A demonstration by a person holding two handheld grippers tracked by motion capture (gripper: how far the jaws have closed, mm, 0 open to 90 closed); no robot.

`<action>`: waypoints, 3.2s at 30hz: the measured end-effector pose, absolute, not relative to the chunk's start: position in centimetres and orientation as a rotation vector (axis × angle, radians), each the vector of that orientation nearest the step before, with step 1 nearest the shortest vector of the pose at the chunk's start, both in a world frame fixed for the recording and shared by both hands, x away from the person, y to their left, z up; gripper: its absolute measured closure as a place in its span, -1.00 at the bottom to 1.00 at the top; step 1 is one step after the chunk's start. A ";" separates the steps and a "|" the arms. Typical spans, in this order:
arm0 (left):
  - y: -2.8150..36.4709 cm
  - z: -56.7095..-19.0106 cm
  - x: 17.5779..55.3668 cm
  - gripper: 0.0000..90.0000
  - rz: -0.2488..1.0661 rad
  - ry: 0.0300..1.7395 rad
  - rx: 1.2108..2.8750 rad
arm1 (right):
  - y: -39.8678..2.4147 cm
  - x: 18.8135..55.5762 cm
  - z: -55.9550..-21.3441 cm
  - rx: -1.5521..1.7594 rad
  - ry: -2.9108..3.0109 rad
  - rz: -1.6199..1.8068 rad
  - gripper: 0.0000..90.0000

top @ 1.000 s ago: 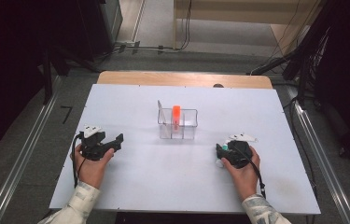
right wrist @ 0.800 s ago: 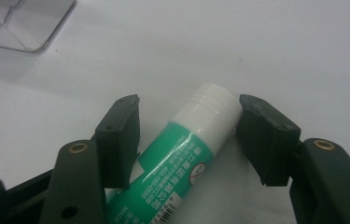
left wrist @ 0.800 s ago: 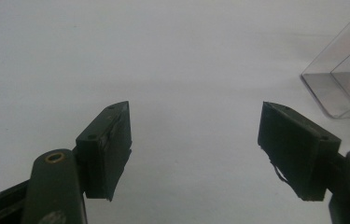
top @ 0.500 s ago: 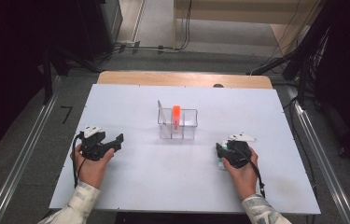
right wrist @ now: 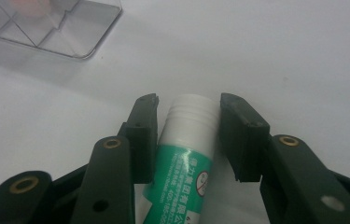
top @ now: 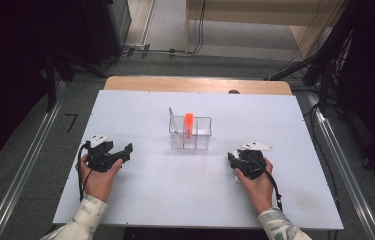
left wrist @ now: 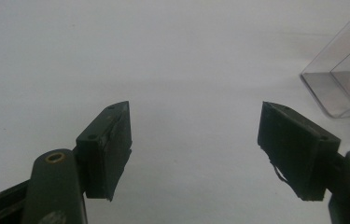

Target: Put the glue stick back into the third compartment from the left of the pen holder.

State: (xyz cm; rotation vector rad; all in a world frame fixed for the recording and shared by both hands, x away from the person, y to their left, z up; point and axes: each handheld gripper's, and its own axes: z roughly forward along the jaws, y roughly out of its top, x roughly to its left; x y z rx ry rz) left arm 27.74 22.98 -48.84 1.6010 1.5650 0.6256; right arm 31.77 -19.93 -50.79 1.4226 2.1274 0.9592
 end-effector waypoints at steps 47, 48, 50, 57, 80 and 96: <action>23.0 -48.8 27.7 -0.42 0.625 1.565 1.601 | -19.8 31.2 -49.6 1.394 2.134 0.953 0.39; 23.0 -48.8 27.7 -0.42 0.624 1.564 1.602 | -19.9 31.2 -49.5 1.397 2.129 0.960 0.39; 23.0 -48.8 27.7 -0.42 0.624 1.565 1.602 | -20.0 31.2 -49.4 1.398 2.124 0.964 0.39; 23.0 -48.8 27.7 -0.42 0.626 1.565 1.601 | -20.4 31.0 -48.7 1.399 2.108 0.993 0.39; 22.9 -48.9 27.9 -0.42 0.626 1.567 1.606 | -19.9 31.2 -46.2 1.349 2.096 1.085 0.40; 22.9 -48.9 27.9 -0.42 0.623 1.569 1.606 | -17.8 33.1 -42.9 1.301 2.063 1.175 0.39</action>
